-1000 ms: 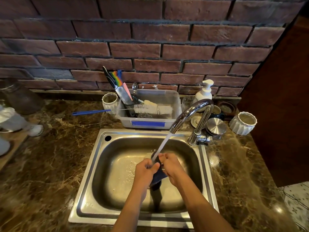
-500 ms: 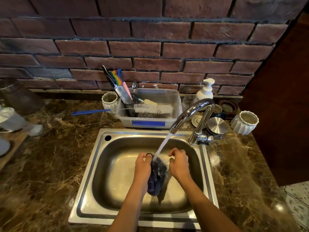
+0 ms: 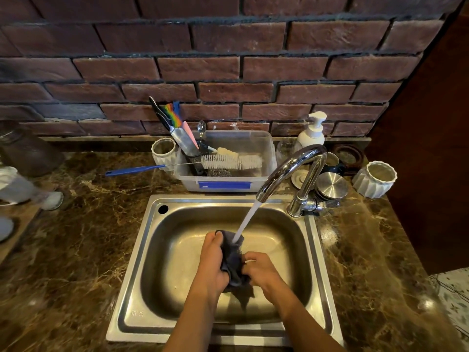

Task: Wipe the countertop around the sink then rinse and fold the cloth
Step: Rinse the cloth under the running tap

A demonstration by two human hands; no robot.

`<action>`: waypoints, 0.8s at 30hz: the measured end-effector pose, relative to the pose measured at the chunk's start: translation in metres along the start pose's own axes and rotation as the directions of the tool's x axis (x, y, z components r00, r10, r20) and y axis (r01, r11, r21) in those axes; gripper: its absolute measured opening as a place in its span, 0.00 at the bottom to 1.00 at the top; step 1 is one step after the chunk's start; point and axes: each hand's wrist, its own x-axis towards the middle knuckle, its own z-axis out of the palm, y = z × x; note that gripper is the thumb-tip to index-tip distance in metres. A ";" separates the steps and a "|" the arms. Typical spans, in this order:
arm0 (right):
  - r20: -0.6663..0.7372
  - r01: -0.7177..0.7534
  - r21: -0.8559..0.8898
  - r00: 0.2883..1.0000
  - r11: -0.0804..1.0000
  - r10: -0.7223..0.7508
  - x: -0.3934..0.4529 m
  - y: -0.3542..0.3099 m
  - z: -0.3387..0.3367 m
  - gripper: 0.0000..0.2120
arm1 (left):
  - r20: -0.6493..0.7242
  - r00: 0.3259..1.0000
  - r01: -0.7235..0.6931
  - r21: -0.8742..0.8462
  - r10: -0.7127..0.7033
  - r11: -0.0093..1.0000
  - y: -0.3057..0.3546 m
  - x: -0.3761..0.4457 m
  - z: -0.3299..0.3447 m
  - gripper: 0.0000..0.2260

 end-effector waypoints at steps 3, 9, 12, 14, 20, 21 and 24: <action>-0.314 -0.047 -0.400 0.945 0.915 -0.088 0.011 0.004 -0.003 0.14 | -0.007 1.000 0.025 -0.005 -0.025 1.000 0.002 0.003 0.000 0.09; -0.428 -0.025 -0.512 0.874 0.858 -0.229 -0.006 -0.006 -0.001 0.12 | -0.012 0.994 0.109 -0.156 -0.113 0.982 -0.008 0.009 0.010 0.12; -0.252 0.023 0.289 0.966 0.957 0.053 -0.005 -0.012 0.013 0.05 | -0.016 0.984 0.168 -0.204 -0.175 0.964 -0.014 0.017 0.006 0.17; -0.130 -0.029 0.525 0.985 0.851 0.114 -0.004 -0.015 0.017 0.09 | -0.011 0.982 0.183 -0.202 -0.189 0.962 -0.017 0.019 0.003 0.19; -0.019 -0.066 0.811 0.990 0.581 0.140 -0.005 -0.032 0.011 0.10 | -0.134 0.990 0.007 -0.234 -0.039 0.972 -0.019 0.029 -0.024 0.11; 0.025 -0.100 0.849 0.988 0.518 0.150 -0.006 -0.034 0.012 0.10 | -0.184 0.983 -0.018 -0.216 -0.023 0.976 -0.020 0.031 -0.027 0.09; 0.173 -0.217 0.912 0.973 0.349 0.154 -0.010 -0.042 0.022 0.14 | -0.287 0.958 -0.045 -0.131 0.005 0.990 -0.030 0.039 -0.028 0.11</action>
